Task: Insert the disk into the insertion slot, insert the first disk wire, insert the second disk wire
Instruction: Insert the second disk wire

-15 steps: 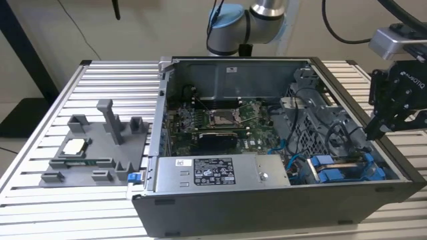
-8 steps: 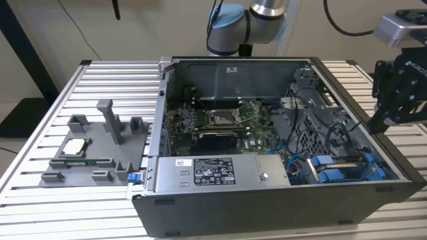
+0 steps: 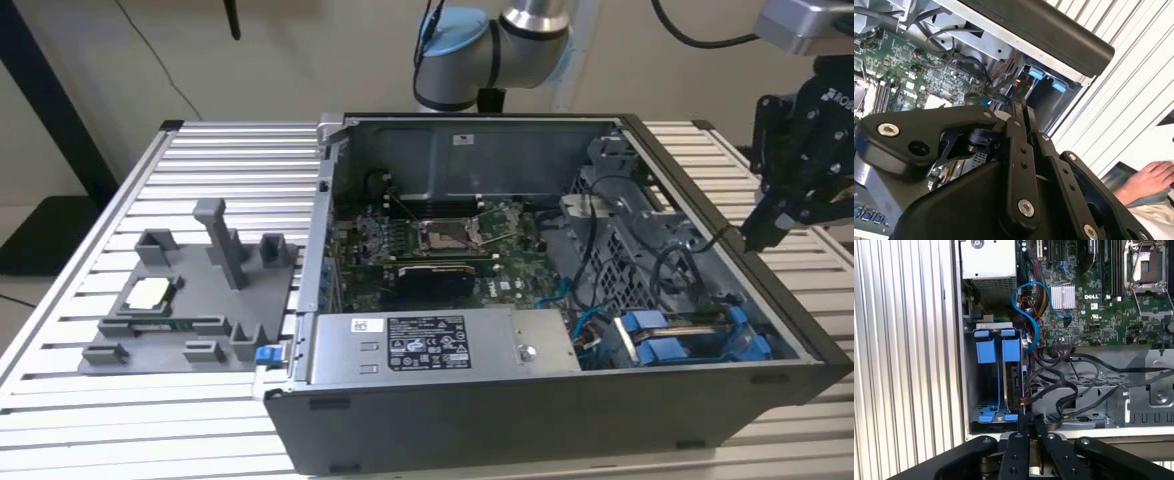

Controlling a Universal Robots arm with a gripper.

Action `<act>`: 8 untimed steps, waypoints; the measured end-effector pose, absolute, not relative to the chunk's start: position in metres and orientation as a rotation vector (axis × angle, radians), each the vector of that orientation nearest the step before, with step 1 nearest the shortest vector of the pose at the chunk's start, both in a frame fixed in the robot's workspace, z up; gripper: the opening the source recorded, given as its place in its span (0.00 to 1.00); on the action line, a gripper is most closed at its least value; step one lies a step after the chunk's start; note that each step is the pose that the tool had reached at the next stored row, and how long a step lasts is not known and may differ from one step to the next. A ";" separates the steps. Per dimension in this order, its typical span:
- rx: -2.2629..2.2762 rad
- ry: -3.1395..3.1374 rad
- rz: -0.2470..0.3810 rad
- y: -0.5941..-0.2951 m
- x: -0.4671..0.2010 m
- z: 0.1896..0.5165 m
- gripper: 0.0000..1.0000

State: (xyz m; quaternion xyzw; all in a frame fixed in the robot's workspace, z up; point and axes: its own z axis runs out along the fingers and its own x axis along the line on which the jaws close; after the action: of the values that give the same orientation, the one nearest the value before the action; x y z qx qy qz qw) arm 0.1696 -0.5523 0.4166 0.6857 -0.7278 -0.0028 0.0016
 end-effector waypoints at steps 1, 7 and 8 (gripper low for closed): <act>2.153 -2.285 -0.008 -0.552 0.169 0.417 0.16; 2.158 -2.291 0.004 -0.552 0.155 0.418 0.16; 2.159 -2.291 0.006 -0.552 0.152 0.418 0.16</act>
State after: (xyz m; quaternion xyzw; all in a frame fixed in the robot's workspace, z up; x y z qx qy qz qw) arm 0.1525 -0.5516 0.4180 0.6857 -0.7279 0.0019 -0.0033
